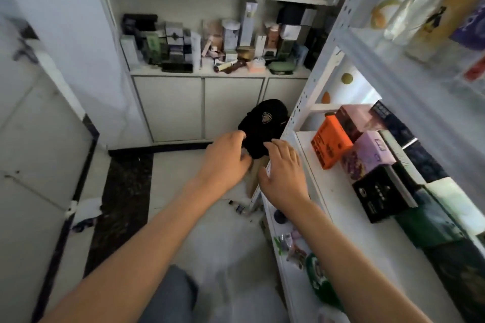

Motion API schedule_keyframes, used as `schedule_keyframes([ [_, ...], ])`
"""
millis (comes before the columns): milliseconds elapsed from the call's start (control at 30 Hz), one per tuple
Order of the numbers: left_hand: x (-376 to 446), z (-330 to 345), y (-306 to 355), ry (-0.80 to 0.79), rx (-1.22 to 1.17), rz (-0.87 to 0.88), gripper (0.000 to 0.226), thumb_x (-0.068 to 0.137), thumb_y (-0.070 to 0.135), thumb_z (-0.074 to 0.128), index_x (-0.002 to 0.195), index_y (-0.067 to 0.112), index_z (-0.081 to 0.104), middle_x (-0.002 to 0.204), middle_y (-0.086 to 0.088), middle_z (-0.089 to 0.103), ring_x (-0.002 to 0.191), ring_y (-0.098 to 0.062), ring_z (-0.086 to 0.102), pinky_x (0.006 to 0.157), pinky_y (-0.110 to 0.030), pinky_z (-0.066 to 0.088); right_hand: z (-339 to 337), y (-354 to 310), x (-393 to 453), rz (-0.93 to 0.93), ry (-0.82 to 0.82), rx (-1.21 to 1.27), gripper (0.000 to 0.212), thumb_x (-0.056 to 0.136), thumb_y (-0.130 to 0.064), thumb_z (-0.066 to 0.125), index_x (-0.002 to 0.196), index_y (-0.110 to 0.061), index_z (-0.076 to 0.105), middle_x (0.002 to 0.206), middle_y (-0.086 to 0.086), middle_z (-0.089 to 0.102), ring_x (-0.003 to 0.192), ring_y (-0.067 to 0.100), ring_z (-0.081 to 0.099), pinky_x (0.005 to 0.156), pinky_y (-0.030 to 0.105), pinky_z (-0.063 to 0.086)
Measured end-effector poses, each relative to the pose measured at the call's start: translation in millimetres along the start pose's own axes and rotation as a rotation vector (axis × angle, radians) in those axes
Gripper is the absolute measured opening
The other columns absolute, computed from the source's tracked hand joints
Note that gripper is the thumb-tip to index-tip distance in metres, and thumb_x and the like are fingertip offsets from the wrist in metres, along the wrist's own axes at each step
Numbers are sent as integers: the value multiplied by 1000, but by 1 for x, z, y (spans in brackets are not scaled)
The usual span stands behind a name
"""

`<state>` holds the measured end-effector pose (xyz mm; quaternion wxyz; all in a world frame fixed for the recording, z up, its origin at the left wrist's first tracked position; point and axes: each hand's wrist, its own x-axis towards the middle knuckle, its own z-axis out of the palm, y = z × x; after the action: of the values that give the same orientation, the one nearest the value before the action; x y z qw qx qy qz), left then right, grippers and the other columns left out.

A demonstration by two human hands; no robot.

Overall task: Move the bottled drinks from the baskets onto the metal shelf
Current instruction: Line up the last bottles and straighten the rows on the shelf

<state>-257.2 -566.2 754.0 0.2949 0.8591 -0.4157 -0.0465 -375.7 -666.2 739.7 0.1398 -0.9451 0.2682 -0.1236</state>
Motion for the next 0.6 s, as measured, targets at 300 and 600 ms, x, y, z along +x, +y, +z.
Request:
schedule_keyframes([
  [300,94,41,-72,-83,-1,10,46,89,23,60,133,12,52,126,-7,61,115,-25,54,90,-40,48,67,9,91,36,-99,-1,61,86,-15,60,144,-9,44,150,11,40,146,30,25,121,38,17],
  [600,206,90,-174,-249,-91,-100,44,92,18,55,135,12,48,129,-11,58,115,-30,53,91,-47,47,166,16,212,209,-222,36,62,80,-12,61,140,-7,48,145,13,44,140,32,33,117,38,23],
])
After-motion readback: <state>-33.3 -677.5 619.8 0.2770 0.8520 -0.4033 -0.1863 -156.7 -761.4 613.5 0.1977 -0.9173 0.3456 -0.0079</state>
